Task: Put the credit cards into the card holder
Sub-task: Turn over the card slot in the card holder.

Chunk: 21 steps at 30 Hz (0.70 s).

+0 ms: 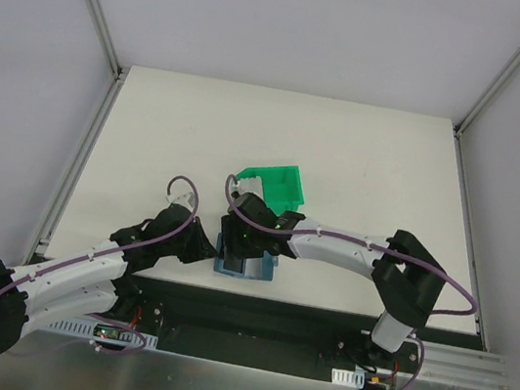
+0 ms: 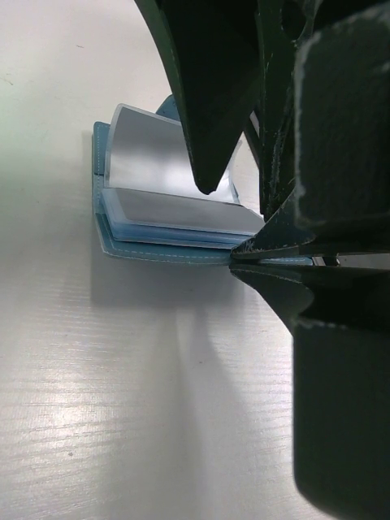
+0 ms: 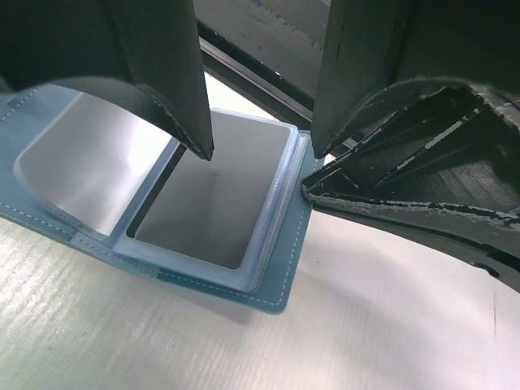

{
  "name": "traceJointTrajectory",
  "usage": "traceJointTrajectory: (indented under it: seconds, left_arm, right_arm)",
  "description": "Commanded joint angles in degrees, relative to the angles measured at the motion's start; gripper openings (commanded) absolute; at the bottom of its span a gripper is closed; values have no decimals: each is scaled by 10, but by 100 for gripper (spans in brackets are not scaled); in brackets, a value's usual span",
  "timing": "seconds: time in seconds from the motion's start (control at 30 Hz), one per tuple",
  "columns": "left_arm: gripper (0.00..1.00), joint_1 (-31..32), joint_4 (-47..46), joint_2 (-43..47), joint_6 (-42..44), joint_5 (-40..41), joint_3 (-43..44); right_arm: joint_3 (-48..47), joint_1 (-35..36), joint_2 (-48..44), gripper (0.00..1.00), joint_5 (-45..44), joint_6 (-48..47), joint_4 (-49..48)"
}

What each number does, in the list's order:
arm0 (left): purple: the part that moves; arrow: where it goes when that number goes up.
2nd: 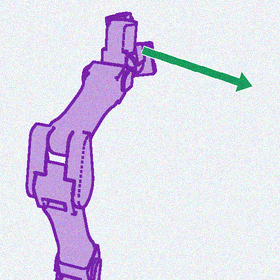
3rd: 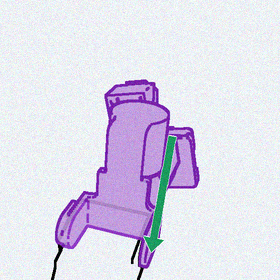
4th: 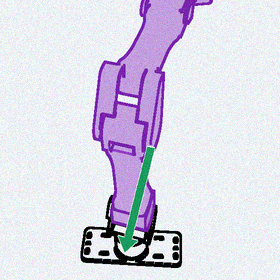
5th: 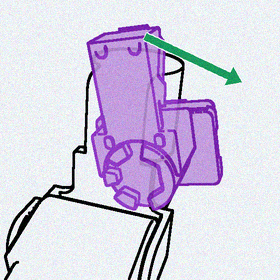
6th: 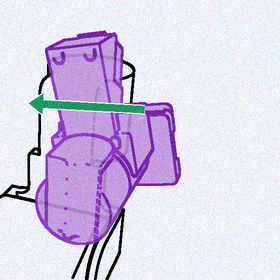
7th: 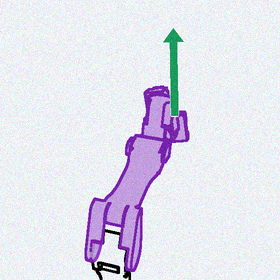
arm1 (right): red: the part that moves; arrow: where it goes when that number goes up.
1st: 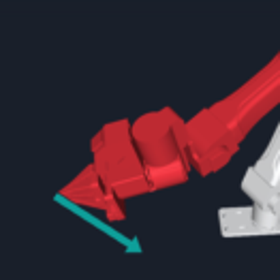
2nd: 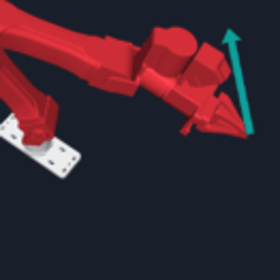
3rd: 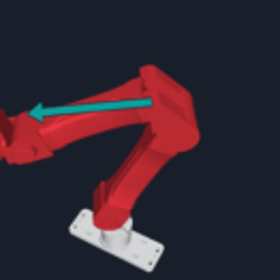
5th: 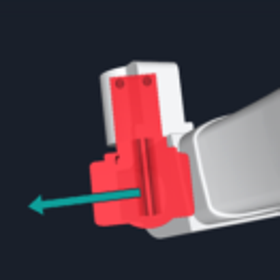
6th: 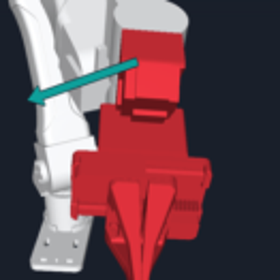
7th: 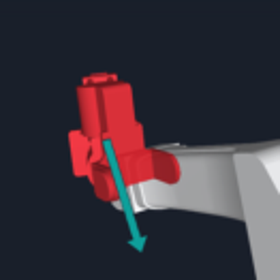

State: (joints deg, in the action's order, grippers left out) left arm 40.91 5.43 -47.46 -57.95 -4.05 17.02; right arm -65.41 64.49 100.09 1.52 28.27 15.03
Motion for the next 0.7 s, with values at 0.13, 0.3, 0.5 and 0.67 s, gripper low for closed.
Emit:
traceJointTrajectory:
  seconds: [0.13,0.3,0.5,0.67]
  left_arm:
    - [0,3,-2,3,-4,-6,11]
    - [0,2,-3,3,-4,-6,9]
    - [0,3,-3,5,-5,-5,7]
    - [0,3,-3,9,-4,-3,6]
  right_arm:
    - [-24,8,13,54,-12,-1,27]
    - [-30,9,22,54,-12,-2,31]
    - [-42,13,19,47,-50,-13,62]
    - [-60,20,19,43,-79,-22,102]
